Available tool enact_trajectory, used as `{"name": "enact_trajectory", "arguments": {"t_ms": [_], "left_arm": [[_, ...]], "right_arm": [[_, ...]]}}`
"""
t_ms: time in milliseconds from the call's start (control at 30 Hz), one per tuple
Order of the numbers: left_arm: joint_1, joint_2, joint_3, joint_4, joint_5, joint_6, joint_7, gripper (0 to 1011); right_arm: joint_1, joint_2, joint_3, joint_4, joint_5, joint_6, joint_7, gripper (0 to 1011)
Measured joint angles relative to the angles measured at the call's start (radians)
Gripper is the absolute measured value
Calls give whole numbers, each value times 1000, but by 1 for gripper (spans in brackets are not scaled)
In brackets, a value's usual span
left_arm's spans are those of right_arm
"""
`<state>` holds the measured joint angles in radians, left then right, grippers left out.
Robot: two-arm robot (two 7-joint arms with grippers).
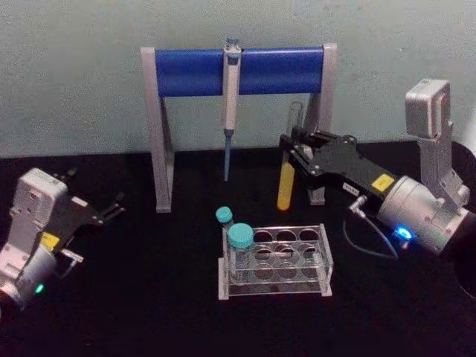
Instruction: Pick up the test tube from the test tube rack, shake it, then place it back into the test tube rack.
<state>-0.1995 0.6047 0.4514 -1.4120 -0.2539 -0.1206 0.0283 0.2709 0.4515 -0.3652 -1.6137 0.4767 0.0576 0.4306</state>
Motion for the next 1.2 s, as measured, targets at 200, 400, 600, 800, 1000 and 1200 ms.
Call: {"name": "enact_trajectory", "arguments": {"t_ms": [200,400,600,800,1000,1200], "left_arm": [[0,0,0,0,0,0,0,1001],[0,0,0,0,0,0,0,1001],[0,0,0,0,0,0,0,1001],[0,0,0,0,0,0,0,1001],[0,0,0,0,0,0,0,1001],[0,0,0,0,0,0,0,1001]], "right_arm": [[-33,30,-5,-42,24,5,35,229],[-69,58,-13,-79,48,7,57,229],[-98,79,-25,-100,62,3,63,229],[-106,82,-41,-96,61,-15,68,229],[-103,77,-52,-80,55,-29,71,229],[-90,67,-60,-55,46,-38,72,228]]}}
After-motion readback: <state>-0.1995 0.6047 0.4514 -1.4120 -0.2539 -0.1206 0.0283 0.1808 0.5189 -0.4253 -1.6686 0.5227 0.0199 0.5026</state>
